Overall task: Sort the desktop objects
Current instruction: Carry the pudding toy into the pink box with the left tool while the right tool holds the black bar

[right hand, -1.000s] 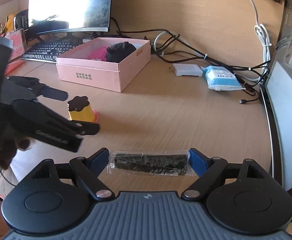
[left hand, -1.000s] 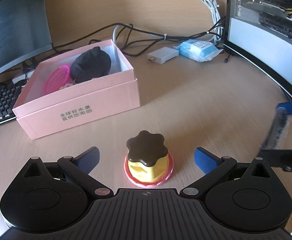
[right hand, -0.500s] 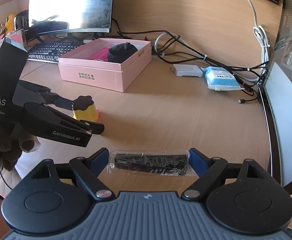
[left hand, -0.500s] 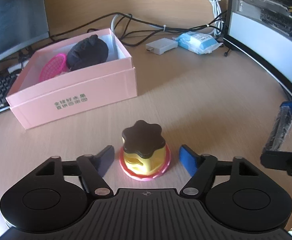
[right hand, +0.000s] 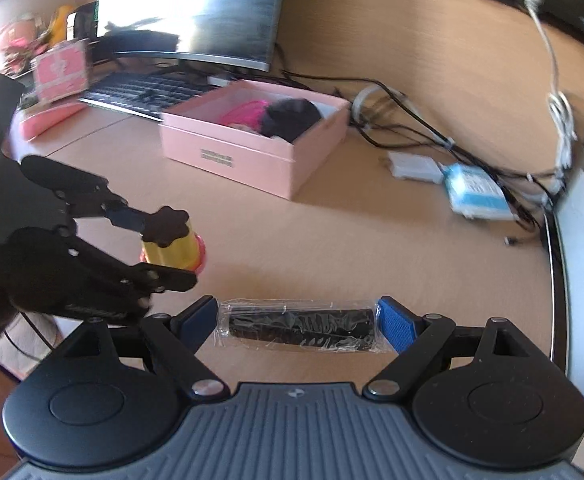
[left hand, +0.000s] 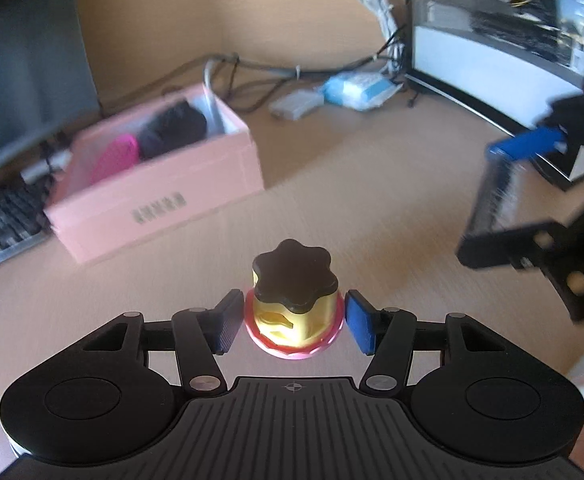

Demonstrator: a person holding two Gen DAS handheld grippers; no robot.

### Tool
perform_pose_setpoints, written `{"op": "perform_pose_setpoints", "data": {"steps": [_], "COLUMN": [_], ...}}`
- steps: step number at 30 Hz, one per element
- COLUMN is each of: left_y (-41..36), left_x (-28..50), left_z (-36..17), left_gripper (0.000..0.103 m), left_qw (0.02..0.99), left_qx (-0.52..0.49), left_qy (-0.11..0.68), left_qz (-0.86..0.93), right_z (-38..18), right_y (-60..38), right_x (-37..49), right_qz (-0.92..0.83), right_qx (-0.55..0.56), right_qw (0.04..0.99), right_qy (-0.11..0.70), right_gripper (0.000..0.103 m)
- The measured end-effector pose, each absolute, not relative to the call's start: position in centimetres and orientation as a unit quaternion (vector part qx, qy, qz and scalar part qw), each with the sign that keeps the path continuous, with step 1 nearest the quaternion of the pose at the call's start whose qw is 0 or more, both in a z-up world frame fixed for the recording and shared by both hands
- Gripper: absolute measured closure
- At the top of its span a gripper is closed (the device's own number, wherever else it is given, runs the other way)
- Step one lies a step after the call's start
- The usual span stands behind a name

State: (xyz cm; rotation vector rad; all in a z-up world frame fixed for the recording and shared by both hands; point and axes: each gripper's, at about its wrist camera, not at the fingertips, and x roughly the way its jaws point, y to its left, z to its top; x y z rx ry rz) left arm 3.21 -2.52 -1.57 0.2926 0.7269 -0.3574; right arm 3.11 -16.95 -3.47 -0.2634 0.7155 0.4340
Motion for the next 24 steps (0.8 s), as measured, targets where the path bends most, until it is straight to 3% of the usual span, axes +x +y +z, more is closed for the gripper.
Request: {"op": "perform_pose_setpoints", "data": {"steps": [13, 24], "left_y": [3.3, 7.7], "left_x": [7.3, 19.1], "left_z": [9.9, 9.3], "left_gripper": [0.043, 0.042], "left_qw": [0.972, 0.973], "left_qx": [0.126, 0.092], "left_qy": [0.191, 0.199], "left_qz": [-0.061, -0.074], "right_z": [8.9, 6.5], "right_y": [-14.9, -8.8], "right_x": [6.2, 16.0], "right_qz": [0.217, 0.231], "right_qx": [-0.093, -0.056], "right_qw": [0.962, 0.958], "right_qy": [0.138, 0.159], "right_gripper": [0.016, 0.016]}}
